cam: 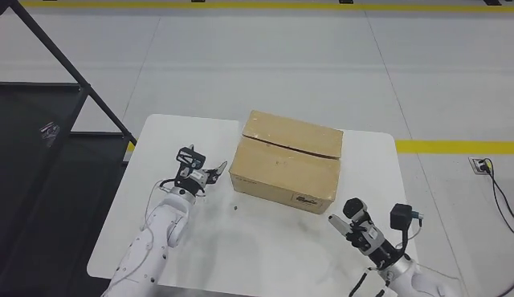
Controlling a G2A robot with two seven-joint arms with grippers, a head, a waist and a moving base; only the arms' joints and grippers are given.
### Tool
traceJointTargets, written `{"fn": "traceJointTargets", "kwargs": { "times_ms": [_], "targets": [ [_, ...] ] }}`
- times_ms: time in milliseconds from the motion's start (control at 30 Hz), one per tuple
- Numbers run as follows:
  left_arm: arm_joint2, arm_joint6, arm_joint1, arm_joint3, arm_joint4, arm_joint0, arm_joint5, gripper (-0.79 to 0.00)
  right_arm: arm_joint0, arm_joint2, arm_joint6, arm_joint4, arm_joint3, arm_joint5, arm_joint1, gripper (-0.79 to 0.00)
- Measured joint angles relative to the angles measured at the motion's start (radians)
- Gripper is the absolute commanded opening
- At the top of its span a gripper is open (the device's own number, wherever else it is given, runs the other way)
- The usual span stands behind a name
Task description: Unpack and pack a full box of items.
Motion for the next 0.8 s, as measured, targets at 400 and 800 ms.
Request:
{"fn": "traceJointTargets", "kwargs": {
  "times_ms": [400, 800],
  "targets": [
    [0.049, 0.032, -0.017, 0.013, 0.010, -0.018, -0.020, 0.000, 0.010, -0.005, 0.024, 0.017, 0.001, 0.005, 0.006, 0.000],
    [0.054, 0.025, -0.016, -0.061, 0.040, 0.034, -0.043, 0.000, 0.042, -0.019, 0.040, 0.039, 0.031, -0.018, 0.012, 0.000]
  ]
}}
